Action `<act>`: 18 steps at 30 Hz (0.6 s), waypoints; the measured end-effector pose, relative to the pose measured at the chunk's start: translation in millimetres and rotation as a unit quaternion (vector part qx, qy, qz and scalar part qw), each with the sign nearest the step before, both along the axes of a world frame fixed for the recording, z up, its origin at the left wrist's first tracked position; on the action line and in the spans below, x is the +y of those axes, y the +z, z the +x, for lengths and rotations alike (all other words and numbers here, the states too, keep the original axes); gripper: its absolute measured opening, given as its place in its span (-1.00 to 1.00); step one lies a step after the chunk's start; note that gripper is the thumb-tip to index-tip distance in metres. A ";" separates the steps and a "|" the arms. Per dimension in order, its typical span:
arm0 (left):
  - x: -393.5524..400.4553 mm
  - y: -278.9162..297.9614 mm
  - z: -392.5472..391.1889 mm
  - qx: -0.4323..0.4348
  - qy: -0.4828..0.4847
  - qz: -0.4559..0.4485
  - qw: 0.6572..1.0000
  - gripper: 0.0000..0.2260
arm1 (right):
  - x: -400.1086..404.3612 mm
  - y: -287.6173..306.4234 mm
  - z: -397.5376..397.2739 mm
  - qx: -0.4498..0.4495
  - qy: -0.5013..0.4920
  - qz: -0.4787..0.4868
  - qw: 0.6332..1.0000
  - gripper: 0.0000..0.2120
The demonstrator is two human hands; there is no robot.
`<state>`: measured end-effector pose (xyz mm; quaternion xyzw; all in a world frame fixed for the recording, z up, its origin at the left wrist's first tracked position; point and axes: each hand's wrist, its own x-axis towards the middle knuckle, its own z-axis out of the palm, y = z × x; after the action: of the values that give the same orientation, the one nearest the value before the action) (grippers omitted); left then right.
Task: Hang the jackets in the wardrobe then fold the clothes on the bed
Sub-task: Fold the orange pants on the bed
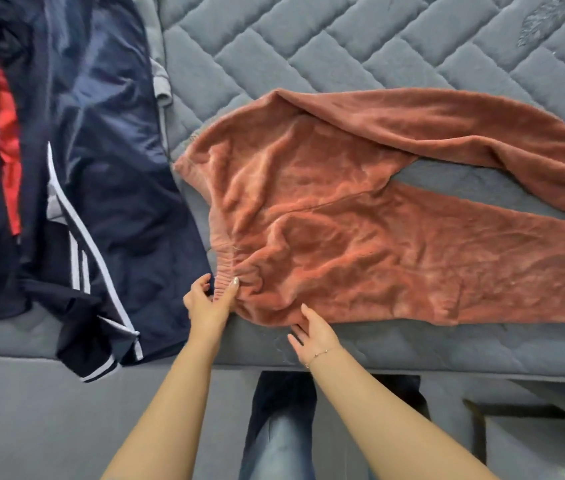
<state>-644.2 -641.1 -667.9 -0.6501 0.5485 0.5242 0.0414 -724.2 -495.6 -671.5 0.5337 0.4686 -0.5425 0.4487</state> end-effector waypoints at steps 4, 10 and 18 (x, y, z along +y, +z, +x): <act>-14.2 2.7 7.9 0.064 -0.020 0.015 0.998 -0.81 | -16.1 -7.3 13.1 0.030 -0.003 0.016 0.999 -0.68; -48.2 18.2 50.1 0.013 -0.005 -0.128 0.992 -0.86 | -38.8 0.1 56.0 0.013 0.048 0.022 0.999 -0.69; -32.8 42.8 11.2 0.003 -0.100 -0.189 0.977 -0.71 | -19.0 37.0 38.3 0.018 0.035 0.116 0.992 -0.67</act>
<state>-633.0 -673.9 -625.1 -0.5862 0.7001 0.4065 -0.0317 -685.8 -514.5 -634.6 0.5555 0.5549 -0.4779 0.3938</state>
